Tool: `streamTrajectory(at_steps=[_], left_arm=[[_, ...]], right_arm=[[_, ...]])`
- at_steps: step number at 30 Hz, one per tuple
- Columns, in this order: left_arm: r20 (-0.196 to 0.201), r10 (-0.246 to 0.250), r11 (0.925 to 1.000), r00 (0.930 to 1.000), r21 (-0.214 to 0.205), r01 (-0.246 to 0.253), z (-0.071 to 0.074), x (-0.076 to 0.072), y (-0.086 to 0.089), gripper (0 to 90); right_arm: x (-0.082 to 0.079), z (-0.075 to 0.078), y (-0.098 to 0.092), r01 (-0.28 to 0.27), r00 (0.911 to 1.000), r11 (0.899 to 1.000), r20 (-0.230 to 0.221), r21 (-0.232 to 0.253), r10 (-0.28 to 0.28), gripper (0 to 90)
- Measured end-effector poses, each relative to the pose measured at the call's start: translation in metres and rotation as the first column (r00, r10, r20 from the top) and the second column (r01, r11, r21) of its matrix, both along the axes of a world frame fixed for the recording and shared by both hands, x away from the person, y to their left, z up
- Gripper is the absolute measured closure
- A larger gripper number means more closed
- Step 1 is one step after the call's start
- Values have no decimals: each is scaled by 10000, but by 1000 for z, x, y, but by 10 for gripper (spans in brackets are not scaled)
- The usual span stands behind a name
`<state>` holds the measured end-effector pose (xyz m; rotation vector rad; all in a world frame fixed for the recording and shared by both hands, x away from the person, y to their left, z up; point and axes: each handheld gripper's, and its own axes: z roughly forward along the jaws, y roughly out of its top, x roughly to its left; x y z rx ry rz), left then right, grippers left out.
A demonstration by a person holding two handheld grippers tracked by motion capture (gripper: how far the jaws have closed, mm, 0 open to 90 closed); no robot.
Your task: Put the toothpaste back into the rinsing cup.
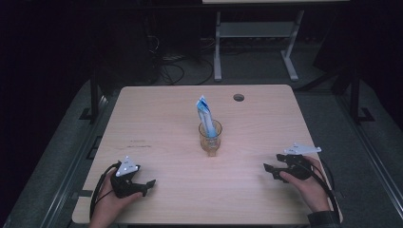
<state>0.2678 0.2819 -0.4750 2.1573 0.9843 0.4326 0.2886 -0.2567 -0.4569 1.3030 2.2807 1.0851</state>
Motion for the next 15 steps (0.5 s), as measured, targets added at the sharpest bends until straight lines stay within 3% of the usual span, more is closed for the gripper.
streamTrajectory(at_steps=[15], left_arm=[[7, 22, 10000, 10000, -34, -22, 0, 0, 0, 133]], right_arm=[[-26, -19, -20, 298, 9994, 9990, -152, -322, -303, 268]])
